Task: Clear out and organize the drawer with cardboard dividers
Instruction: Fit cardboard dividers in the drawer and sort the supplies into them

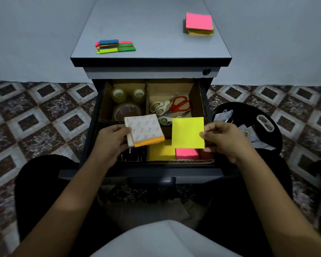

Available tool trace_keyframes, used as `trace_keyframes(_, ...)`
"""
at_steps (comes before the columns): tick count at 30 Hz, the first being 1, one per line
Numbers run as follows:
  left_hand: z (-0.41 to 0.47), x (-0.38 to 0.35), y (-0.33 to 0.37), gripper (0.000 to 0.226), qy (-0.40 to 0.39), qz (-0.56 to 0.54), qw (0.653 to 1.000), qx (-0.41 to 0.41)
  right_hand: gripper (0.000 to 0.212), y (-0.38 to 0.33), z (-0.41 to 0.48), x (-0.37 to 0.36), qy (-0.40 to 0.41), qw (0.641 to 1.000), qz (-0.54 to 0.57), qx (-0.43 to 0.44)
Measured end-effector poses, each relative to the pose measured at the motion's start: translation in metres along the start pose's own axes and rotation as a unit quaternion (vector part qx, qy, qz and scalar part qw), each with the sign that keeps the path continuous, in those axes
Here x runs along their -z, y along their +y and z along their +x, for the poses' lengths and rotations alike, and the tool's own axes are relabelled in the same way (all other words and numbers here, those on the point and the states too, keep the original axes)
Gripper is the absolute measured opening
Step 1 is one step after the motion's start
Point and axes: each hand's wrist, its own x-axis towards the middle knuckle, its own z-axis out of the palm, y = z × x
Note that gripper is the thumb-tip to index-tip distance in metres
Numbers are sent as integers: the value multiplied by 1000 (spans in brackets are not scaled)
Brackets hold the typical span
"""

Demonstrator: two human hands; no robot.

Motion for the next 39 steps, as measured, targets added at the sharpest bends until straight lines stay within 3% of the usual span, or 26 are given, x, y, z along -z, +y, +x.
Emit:
trace_keyframes(7, 4, 16, 5, 14, 29, -30, 999, 1, 19, 9, 10, -25, -70, 986, -143, -49)
trace_keyframes(13, 4, 16, 1, 13, 19, -35, 999, 10, 28, 25, 31, -59, -19, 946, -325, -5)
trace_keyframes(17, 4, 16, 0, 13, 16, -36, 999, 16, 14, 29, 29, -63, 17, 938, -345, 5)
trace_keyframes(24, 1, 11, -1, 12, 3, -37, 999, 23, 15, 27, 31, -60, -66, 938, -340, 14)
trace_keyframes(26, -1, 9, -1, 12, -9, -36, 999, 27, 14, 29, 33, -60, -64, 950, -305, 10)
trace_keyframes(29, -3, 5, -1, 13, -22, -40, 998, 31, 15, 26, 29, -60, -41, 992, -114, -33)
trace_keyframes(32, -5, -1, 0, 14, -40, -52, 997, 35, 24, 19, 22, -58, -37, 999, 13, -25)
trace_keyframes(36, -8, -14, -1, 12, -75, -54, 995, 45, 21, 10, 13, -58, -79, 995, 61, -7)
trace_keyframes(39, -10, -21, -3, 10, -90, -51, 993, 57, 5, 8, 12, -55, -61, 994, 84, -13)
